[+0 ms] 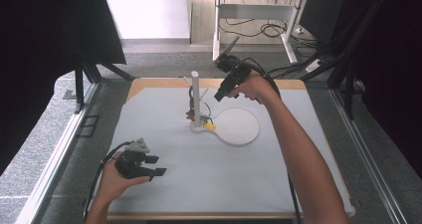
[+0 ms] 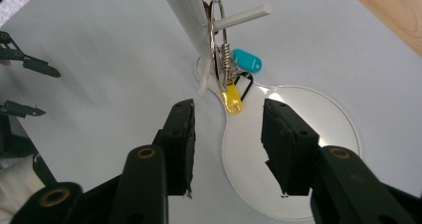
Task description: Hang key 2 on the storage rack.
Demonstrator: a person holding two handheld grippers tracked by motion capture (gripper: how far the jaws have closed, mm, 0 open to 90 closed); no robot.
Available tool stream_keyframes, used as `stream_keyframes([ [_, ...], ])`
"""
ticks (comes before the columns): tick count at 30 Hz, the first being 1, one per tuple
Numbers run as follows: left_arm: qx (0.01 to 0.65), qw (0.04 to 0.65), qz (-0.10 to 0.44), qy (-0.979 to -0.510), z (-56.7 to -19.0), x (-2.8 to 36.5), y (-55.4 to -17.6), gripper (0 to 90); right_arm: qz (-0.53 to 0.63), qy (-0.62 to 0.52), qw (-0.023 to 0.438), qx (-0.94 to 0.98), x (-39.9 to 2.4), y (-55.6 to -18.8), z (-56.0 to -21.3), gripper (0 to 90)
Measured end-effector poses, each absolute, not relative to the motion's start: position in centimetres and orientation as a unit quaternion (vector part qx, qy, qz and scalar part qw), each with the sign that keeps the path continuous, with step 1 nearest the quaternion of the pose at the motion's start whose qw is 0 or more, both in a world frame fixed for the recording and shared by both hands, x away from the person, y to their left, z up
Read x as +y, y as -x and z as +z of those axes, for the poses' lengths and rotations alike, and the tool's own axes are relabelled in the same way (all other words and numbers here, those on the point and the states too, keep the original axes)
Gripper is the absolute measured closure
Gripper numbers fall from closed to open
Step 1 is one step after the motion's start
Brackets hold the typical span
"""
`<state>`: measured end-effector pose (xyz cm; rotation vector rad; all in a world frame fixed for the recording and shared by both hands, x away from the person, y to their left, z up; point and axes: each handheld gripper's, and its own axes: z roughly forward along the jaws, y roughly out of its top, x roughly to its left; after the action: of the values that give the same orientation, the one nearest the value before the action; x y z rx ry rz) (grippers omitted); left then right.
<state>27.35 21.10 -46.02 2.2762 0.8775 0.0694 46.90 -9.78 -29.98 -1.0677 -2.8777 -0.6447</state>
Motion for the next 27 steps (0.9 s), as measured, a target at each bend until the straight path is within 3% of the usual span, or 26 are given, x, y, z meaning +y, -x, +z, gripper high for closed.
stream_keyframes([
  [12,0.347,0.34,0.034,-0.874,-46.0,20.7,-27.2,43.1,-0.289,0.326,-0.027,-0.9,-16.7,-41.8,-30.9,50.6],
  [20,0.342,0.33,0.038,-0.879,-45.9,20.3,-27.0,42.7,-0.342,0.324,-0.033,-0.881,-23.4,-36.0,-35.4,49.9],
  [27,0.343,0.326,0.035,-0.88,-46.0,20.2,-26.9,42.6,-0.371,0.344,-0.035,-0.862,-26.8,-32.6,-39.0,49.4],
])
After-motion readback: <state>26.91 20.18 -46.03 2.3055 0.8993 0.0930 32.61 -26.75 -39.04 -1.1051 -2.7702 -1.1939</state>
